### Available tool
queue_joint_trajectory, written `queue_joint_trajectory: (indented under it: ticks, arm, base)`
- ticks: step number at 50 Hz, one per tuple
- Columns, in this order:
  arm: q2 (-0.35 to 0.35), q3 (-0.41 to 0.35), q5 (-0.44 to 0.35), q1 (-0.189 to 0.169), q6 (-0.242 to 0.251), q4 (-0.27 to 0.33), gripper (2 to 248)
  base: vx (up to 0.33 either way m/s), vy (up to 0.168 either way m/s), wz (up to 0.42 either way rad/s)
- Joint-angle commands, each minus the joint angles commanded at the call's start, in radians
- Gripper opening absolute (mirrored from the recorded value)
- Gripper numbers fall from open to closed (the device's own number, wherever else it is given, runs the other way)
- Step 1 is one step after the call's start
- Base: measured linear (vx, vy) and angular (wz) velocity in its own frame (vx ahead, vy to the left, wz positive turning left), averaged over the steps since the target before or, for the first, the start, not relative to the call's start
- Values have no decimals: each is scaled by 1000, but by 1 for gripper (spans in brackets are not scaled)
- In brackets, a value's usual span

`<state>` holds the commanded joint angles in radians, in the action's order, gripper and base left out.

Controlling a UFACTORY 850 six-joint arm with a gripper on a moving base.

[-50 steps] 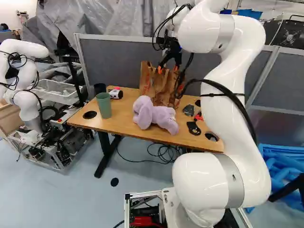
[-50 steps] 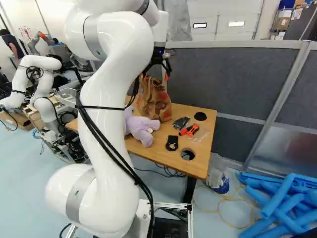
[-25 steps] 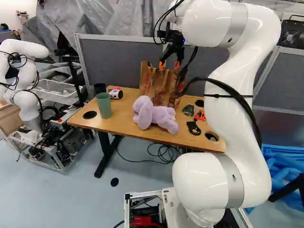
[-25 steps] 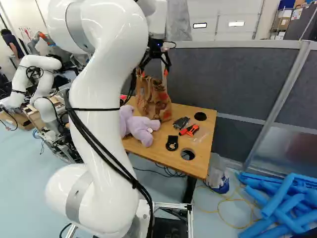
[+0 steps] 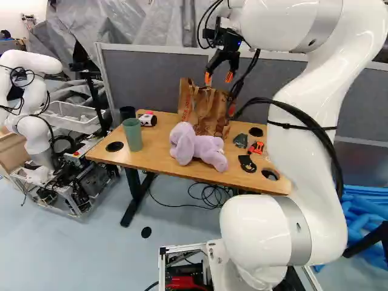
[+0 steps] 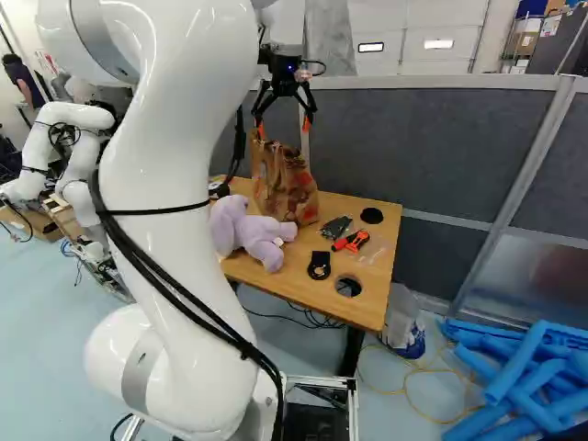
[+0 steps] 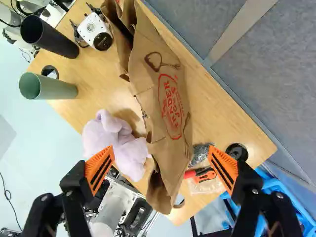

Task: Pick up the bag on the ground and place it on the table

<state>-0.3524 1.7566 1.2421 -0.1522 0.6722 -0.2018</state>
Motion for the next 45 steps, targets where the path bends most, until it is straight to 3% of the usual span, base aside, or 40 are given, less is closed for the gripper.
queue_joint_trajectory:
  ticks: [45]
  arm:
    - [190, -137, 0, -16, 0, 0, 247]
  base:
    - [0, 0, 0]
